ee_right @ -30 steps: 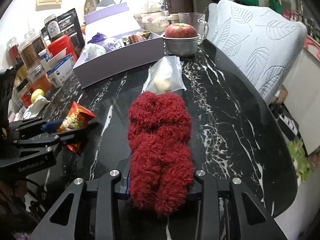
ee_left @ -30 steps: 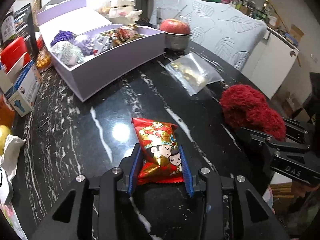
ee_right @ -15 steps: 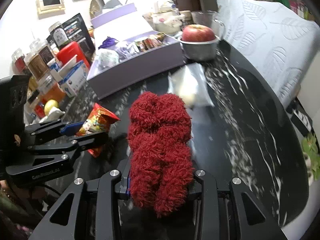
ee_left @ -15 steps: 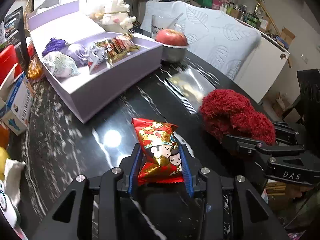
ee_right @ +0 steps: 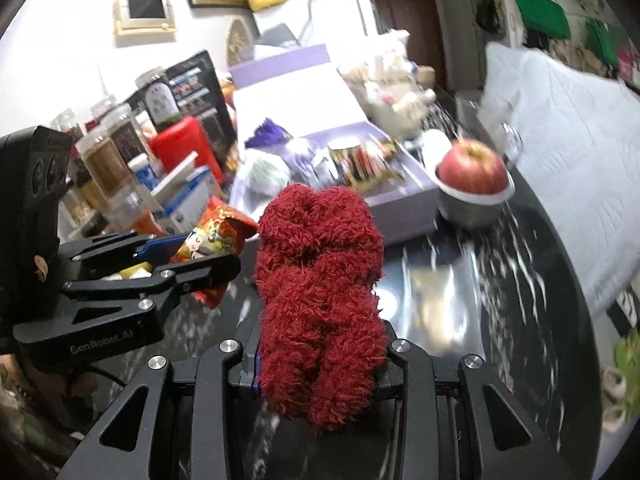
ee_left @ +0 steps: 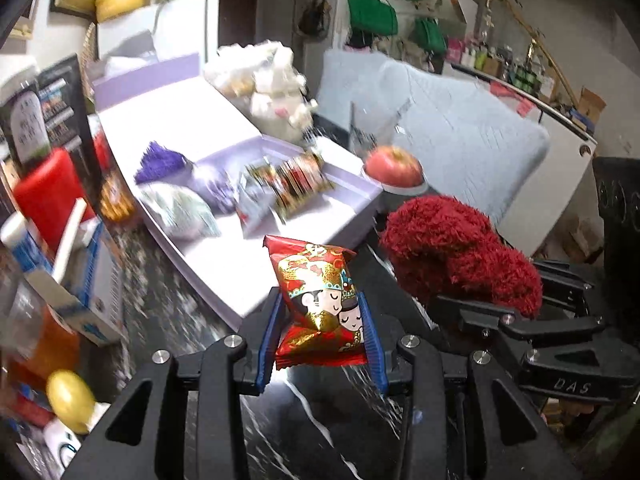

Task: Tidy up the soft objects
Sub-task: 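Carry the red plush and red snack packet with both tools over the lavender box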

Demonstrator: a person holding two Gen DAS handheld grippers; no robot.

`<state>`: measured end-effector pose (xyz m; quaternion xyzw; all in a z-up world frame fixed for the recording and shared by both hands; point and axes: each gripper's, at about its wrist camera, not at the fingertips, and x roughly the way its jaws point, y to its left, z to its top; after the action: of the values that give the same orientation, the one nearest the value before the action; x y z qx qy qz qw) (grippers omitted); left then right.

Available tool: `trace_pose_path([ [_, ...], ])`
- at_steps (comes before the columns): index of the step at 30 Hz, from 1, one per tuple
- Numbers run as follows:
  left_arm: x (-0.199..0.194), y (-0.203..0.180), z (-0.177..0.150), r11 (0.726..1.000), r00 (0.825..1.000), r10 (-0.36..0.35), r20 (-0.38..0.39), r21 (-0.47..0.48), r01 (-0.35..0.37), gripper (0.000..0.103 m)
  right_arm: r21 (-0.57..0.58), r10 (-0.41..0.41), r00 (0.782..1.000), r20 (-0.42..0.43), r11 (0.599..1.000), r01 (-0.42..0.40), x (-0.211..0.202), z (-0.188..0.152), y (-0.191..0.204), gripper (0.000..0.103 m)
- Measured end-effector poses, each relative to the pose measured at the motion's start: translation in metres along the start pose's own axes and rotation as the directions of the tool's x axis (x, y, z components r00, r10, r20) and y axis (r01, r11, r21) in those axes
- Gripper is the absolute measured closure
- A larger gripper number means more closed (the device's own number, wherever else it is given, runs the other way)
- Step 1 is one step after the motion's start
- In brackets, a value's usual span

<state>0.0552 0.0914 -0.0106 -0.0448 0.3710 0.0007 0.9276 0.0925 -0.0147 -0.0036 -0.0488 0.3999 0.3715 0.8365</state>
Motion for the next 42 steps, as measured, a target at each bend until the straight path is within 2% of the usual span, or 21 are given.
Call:
trace_pose_path([
  [13, -0.029, 0.029, 0.064, 0.995, 0.983, 0.094, 0.156, -0.046, -0.088, 0.066, -0.165, 0.000, 0.995, 0.101, 0.986, 0.017, -0.009, 0.076, 0.017, 0.068],
  [18, -0.026, 0.039, 0.088, 0.990, 0.972, 0.138, 0.189, -0.054, -0.130, 0.066, -0.211, 0.048, 0.992, 0.113, 0.977, -0.023, -0.004, 0.105, 0.021, 0.068],
  [33, -0.007, 0.079, 0.150, 0.973, 0.941, 0.231, 0.248, -0.084, -0.217, 0.066, -0.249, 0.038, 0.991, 0.131, 0.968, -0.004, 0.038, 0.172, 0.010, 0.068],
  [42, 0.024, 0.095, 0.166, 0.959, 0.928, 0.278, 0.249, -0.122, -0.255, 0.066, -0.231, 0.027, 0.990, 0.141, 0.973, 0.007, 0.070, 0.192, -0.005, 0.068],
])
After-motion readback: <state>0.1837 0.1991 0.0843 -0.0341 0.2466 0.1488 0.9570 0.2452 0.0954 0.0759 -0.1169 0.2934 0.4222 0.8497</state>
